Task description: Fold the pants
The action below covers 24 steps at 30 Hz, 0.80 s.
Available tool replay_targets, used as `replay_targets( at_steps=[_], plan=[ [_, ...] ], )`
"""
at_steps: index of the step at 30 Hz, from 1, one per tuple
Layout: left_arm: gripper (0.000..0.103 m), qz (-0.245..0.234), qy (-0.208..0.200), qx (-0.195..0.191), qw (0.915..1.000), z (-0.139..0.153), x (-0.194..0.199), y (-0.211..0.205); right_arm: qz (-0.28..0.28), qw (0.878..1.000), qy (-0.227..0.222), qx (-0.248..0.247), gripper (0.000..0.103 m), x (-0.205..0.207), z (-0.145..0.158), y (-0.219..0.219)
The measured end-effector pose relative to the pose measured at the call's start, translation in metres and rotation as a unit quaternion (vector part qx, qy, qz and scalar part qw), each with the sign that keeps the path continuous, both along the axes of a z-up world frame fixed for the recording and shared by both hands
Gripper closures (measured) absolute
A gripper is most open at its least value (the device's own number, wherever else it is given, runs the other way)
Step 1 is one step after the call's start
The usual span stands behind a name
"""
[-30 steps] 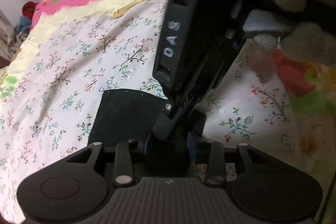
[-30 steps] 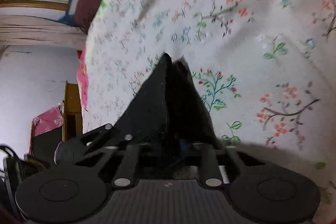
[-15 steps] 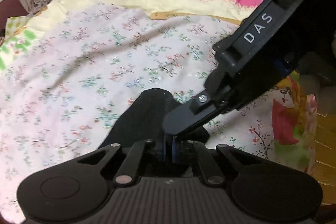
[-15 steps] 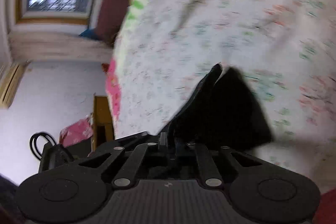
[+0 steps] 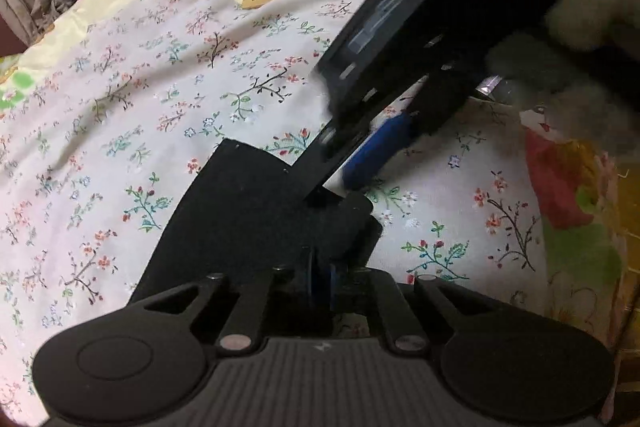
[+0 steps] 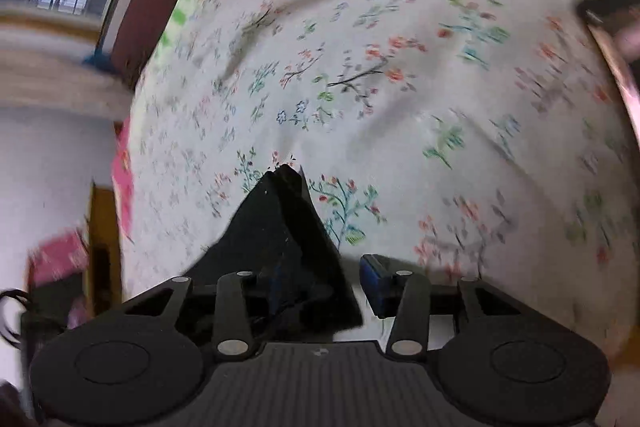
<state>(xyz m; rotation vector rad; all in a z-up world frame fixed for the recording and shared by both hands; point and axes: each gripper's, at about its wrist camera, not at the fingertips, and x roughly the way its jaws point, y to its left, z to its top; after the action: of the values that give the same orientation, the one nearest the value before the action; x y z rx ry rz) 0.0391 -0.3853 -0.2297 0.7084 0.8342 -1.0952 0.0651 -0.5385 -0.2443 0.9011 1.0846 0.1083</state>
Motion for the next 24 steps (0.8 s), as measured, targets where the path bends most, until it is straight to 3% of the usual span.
replay_targets(
  at_steps=[4, 6, 8, 11, 18, 19, 20, 22, 24],
  plan=[
    [0.074, -0.014, -0.035, 0.004, 0.9993, 0.005, -0.009, 0.008, 0.035, 0.999, 0.002, 0.027, 0.074, 0.018, -0.011, 0.01],
    [0.07, -0.017, -0.04, 0.012, 0.999, 0.002, -0.01, 0.012, 0.044, 0.998, 0.005, 0.043, 0.079, 0.02, -0.012, 0.016],
    [0.07, -0.024, -0.05, 0.021, 0.9983, -0.003, -0.012, 0.014, 0.037, 0.998, 0.019, 0.047, 0.103, 0.022, -0.017, 0.018],
    [0.07, -0.025, -0.045, 0.015, 0.9986, -0.008, -0.012, 0.011, -0.003, 0.995, 0.023, 0.095, 0.103, 0.018, -0.014, 0.008],
    [0.07, 0.0, -0.002, -0.016, 0.9999, 0.011, -0.003, -0.001, -0.016, 0.995, -0.017, 0.092, 0.103, 0.004, 0.044, -0.001],
    [0.086, -0.013, 0.014, -0.031, 0.9993, 0.014, -0.004, -0.004, -0.008, 0.993, -0.044, 0.112, 0.103, 0.004, 0.056, -0.003],
    [0.09, -0.031, 0.044, -0.05, 0.9973, 0.015, -0.006, -0.01, -0.006, 0.992, -0.054, 0.115, 0.103, 0.007, 0.063, -0.002],
    [0.09, -0.048, 0.01, -0.062, 0.9969, 0.014, -0.021, -0.025, 0.001, 0.998, -0.063, 0.015, 0.103, 0.009, 0.082, -0.005],
    [0.09, -0.027, -0.011, -0.059, 0.9978, 0.01, -0.024, -0.029, -0.008, 0.998, -0.054, -0.016, 0.103, 0.006, 0.085, -0.018]
  ],
)
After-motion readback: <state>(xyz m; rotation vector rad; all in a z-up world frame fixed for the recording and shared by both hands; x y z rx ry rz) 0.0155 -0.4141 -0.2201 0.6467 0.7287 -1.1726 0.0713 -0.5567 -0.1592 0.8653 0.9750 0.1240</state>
